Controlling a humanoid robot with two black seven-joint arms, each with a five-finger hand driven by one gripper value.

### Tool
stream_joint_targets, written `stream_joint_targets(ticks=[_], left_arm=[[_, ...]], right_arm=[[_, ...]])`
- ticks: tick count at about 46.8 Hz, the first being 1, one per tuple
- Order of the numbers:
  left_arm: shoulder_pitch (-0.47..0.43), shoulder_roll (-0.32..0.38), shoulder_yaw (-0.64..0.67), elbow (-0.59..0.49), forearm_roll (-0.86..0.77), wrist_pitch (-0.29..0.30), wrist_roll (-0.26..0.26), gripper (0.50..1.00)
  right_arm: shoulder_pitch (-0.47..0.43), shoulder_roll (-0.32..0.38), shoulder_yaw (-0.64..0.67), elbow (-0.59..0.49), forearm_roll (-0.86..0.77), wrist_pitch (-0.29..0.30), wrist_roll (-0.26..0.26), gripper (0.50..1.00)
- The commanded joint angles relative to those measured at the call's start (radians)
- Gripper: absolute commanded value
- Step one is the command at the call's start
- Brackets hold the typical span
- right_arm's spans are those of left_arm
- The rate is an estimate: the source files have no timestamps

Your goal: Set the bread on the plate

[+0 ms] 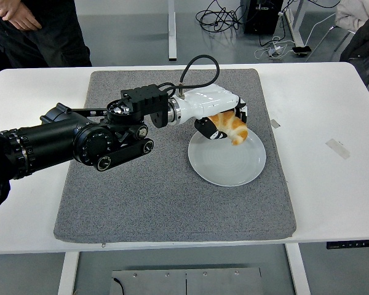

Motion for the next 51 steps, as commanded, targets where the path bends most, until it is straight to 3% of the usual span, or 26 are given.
stream_joint_targets(ticks=[1, 15, 51], left_arm=[[0.004, 0.000, 0.011, 0.009, 0.000, 0.000, -0.003, 0.500], [0.044, 0.000, 0.049, 0.049, -0.002, 0.005, -0.023, 0.500], [0.065, 0.000, 0.077, 0.035, 0.000, 0.003, -0.057, 0.500]], right_arm=[[0.000, 0.000, 0.000, 0.000, 0.000, -0.001, 0.000, 1.000], [0.000, 0.000, 0.000, 0.000, 0.000, 0.001, 0.000, 1.000], [0.000, 0.000, 0.000, 0.000, 0.000, 0.001, 0.000, 1.000]])
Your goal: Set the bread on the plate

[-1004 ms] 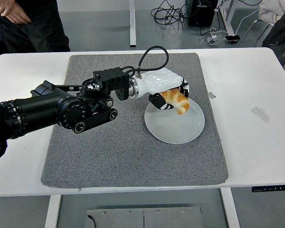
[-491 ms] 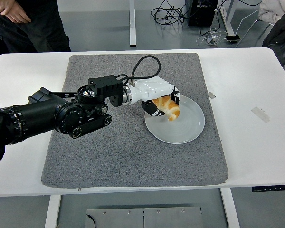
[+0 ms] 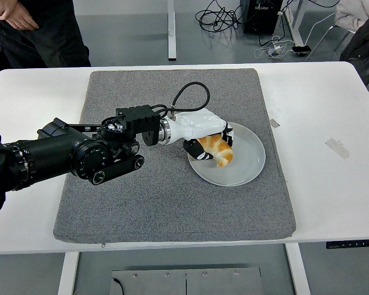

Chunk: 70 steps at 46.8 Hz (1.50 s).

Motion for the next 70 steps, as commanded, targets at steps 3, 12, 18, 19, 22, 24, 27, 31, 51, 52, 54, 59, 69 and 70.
stream_joint_targets(ticks=[3, 12, 18, 19, 22, 24, 27, 31, 51, 52, 54, 59, 69, 70], left_arm=[[0.002, 0.000, 0.001, 0.000, -0.002, 0.000, 0.002, 0.500], [0.005, 0.000, 0.003, 0.003, 0.000, -0.001, 0.003, 0.500], [0.007, 0.000, 0.009, 0.003, -0.002, 0.000, 0.003, 0.500], [0.007, 0.000, 0.007, 0.003, -0.002, 0.000, 0.003, 0.500], [0.007, 0.000, 0.009, 0.003, -0.002, 0.000, 0.003, 0.500], [0.007, 0.000, 0.007, 0.003, -0.002, 0.000, 0.006, 0.500], [0.008, 0.000, 0.007, 0.003, -0.003, -0.001, 0.006, 0.500], [0.010, 0.000, 0.007, 0.002, -0.003, -0.003, 0.009, 0.610], [-0.007, 0.000, 0.006, -0.006, -0.038, -0.032, 0.011, 0.972], [-0.010, 0.000, 0.004, -0.011, -0.046, -0.038, 0.011, 0.974], [-0.026, 0.000, 0.000, -0.027, -0.066, -0.055, 0.011, 0.974], [-0.087, 0.000, -0.010, -0.060, -0.141, -0.095, 0.011, 0.974], [-0.190, 0.000, -0.048, -0.069, -0.348, -0.213, 0.017, 0.974], [-0.196, 0.000, -0.062, -0.069, -0.379, -0.231, 0.017, 0.974]], right_arm=[[0.000, 0.000, 0.000, 0.000, 0.000, 0.001, 0.000, 1.000], [0.000, 0.000, 0.000, 0.000, 0.000, 0.000, 0.000, 1.000], [0.000, 0.000, 0.000, 0.000, 0.000, 0.000, 0.000, 1.000], [0.000, 0.000, 0.000, -0.001, 0.000, 0.000, 0.000, 1.000], [0.000, 0.000, 0.000, 0.000, 0.000, 0.000, 0.000, 1.000], [0.000, 0.000, 0.000, 0.000, 0.000, 0.001, 0.000, 1.000], [0.000, 0.000, 0.000, 0.000, 0.000, 0.001, 0.000, 1.000], [0.000, 0.000, 0.000, 0.000, 0.000, 0.001, 0.000, 1.000], [0.000, 0.000, 0.000, 0.000, 0.000, 0.001, 0.000, 1.000], [0.000, 0.000, 0.000, -0.001, 0.000, 0.000, 0.000, 1.000], [0.000, 0.000, 0.000, 0.000, 0.000, 0.001, 0.000, 1.000], [0.000, 0.000, 0.000, 0.000, 0.000, 0.001, 0.000, 1.000], [0.000, 0.000, 0.000, 0.000, 0.000, 0.001, 0.000, 1.000], [0.000, 0.000, 0.000, 0.000, 0.000, 0.001, 0.000, 1.000]])
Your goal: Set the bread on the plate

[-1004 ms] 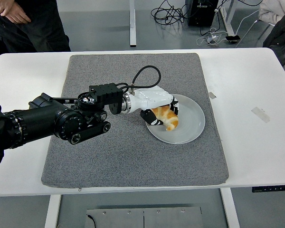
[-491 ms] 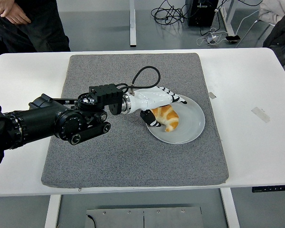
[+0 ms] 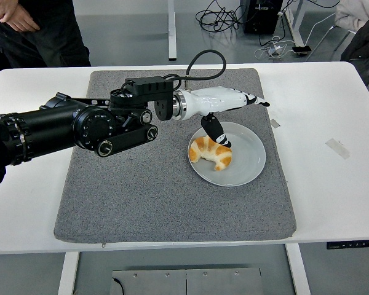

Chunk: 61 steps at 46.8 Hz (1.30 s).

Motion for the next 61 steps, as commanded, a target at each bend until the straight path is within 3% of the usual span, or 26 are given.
stream_joint_targets(ticks=[1, 6, 15, 20, 27, 38, 48, 61], left_arm=[[-0.023, 0.000, -0.039, 0.001, -0.102, -0.063, 0.003, 0.975], [-0.049, 0.000, -0.082, 0.004, -0.208, -0.139, 0.008, 0.974], [-0.049, 0.107, -0.194, 0.025, -0.300, -0.149, -0.003, 0.975], [-0.021, 0.144, -0.270, 0.099, -0.372, -0.159, -0.004, 0.975], [0.016, 0.141, -0.306, 0.249, -0.466, -0.206, -0.024, 0.975], [0.063, 0.129, -0.324, 0.375, -0.671, -0.264, -0.029, 0.975], [0.141, 0.109, -0.369, 0.452, -0.823, -0.271, -0.024, 0.975], [0.266, 0.089, -0.562, 0.507, -0.865, -0.292, 0.005, 0.975]], right_arm=[[0.000, 0.000, 0.000, 0.000, 0.000, 0.001, 0.000, 1.000], [0.000, 0.000, 0.000, 0.000, 0.000, -0.001, 0.000, 1.000], [0.000, 0.000, 0.000, 0.000, 0.000, 0.001, 0.000, 1.000], [0.000, 0.000, 0.000, 0.000, 0.000, 0.001, 0.000, 1.000], [0.000, 0.000, 0.000, 0.000, 0.000, 0.001, 0.000, 1.000], [0.000, 0.000, 0.000, 0.000, 0.000, 0.001, 0.000, 1.000], [0.000, 0.000, 0.000, 0.000, 0.000, -0.001, 0.000, 1.000], [0.001, 0.000, 0.003, 0.013, 0.000, 0.002, 0.000, 1.000]])
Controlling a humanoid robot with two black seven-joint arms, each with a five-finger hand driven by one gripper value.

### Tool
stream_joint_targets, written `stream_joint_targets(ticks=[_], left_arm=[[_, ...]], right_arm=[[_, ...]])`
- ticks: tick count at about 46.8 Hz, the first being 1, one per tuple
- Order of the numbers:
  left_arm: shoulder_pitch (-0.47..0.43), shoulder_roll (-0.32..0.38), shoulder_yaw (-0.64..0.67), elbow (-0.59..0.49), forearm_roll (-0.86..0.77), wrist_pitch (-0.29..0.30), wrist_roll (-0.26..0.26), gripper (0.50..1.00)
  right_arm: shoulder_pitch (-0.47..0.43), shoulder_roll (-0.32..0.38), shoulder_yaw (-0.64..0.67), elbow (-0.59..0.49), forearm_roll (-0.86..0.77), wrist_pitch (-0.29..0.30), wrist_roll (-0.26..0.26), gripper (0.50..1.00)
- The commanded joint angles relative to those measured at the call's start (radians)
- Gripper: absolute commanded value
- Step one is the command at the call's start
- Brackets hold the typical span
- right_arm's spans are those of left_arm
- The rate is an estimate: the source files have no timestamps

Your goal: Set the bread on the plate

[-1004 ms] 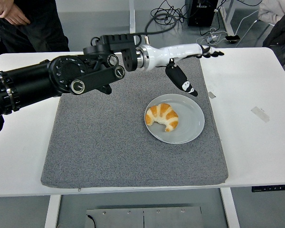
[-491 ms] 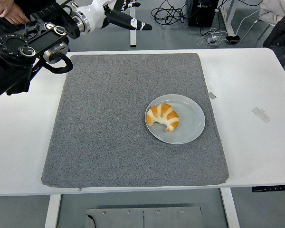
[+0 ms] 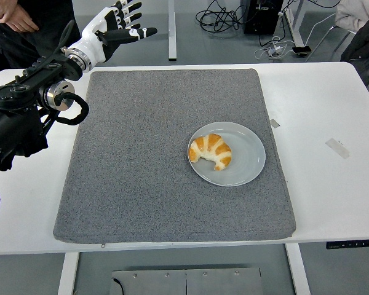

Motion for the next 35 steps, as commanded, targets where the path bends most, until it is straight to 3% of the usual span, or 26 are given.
stream_joint_targets(ticks=[1, 14, 35], left_arm=[[0.032, -0.002, -0.055, 0.000, 0.000, -0.007, 0.019, 0.975], [0.085, -0.018, -0.180, 0.033, -0.020, -0.010, 0.051, 0.975], [0.095, -0.052, -0.203, 0.029, -0.080, 0.000, 0.056, 0.977]], right_arm=[[0.000, 0.000, 0.001, 0.008, 0.000, 0.001, 0.000, 1.000], [-0.012, 0.000, 0.000, -0.003, 0.000, -0.001, 0.000, 1.000], [-0.011, 0.000, -0.002, -0.003, 0.000, -0.005, 0.000, 1.000]])
